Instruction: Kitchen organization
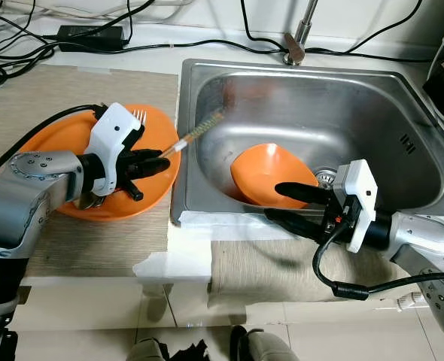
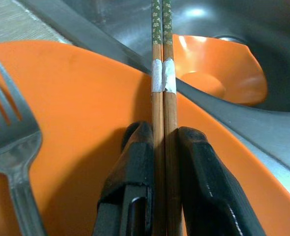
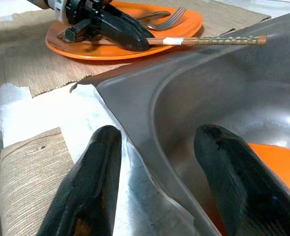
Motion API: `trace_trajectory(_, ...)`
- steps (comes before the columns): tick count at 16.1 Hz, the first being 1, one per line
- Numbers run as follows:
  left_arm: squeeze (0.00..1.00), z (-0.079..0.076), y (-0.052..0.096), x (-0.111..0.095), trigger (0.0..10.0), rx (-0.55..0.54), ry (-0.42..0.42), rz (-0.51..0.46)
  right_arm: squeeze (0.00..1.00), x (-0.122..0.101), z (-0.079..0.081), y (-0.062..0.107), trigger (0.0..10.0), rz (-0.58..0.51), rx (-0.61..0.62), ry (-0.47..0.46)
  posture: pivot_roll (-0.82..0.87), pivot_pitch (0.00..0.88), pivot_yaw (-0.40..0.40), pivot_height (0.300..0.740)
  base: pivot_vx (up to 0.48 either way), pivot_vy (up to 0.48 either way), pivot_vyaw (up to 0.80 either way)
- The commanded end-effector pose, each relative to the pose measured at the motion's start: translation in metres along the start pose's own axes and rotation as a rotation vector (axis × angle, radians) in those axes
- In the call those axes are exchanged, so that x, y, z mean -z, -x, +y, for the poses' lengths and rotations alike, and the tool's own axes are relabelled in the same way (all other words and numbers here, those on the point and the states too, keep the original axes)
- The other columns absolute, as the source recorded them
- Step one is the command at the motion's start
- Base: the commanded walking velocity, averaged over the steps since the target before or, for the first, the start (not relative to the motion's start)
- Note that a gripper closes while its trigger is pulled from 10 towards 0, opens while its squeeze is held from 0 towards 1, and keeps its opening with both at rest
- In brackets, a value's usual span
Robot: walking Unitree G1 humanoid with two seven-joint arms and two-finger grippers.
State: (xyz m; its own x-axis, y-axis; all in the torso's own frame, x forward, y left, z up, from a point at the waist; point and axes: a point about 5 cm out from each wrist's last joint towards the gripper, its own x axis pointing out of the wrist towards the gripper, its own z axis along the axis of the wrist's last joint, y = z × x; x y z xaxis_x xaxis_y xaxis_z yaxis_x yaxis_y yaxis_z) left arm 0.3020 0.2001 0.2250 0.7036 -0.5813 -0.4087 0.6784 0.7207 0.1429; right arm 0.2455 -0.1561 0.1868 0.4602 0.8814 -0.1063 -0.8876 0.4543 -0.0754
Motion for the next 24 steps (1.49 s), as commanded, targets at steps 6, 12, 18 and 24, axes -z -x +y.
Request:
trace_trajectory(6, 0.0, 0.002, 0.007, -0.01, 0.0, -0.033, 0.079, -0.078, 0.0, -0.007, -0.001, 0.0, 10.0, -0.066, 0.025, -0.016, -0.16, 0.155, -0.073, 0.74, 0.0, 0.0, 0.0)
trace_trajectory(12, 0.0, -0.003, 0.017, -0.033, 0.0, -0.047, 0.071, -0.18, 0.0, -0.018, -0.001, -0.001, 10.0, -0.141, 0.073, -0.05, -0.16, 0.18, -0.074, 0.74, 0.0, 0.0, 0.0)
trace_trajectory(18, 0.0, 0.001, 0.017, -0.05, 0.0, -0.083, 0.075, -0.306, 0.47, -0.033, -0.015, 0.001, 10.0, -0.256, 0.207, -0.11, -0.18, 0.2, -0.081, 0.74, 0.0, 0.0, 0.0)
trace_trajectory(24, 0.0, -0.01, 0.012, -0.06, 0.0, -0.021, 0.074, -0.345, 1.0, -0.042, -0.015, -0.006, 10.0, -0.42, 0.189, -0.268, -0.16, 0.184, -0.088, 0.74, 0.0, 0.0, 0.0)
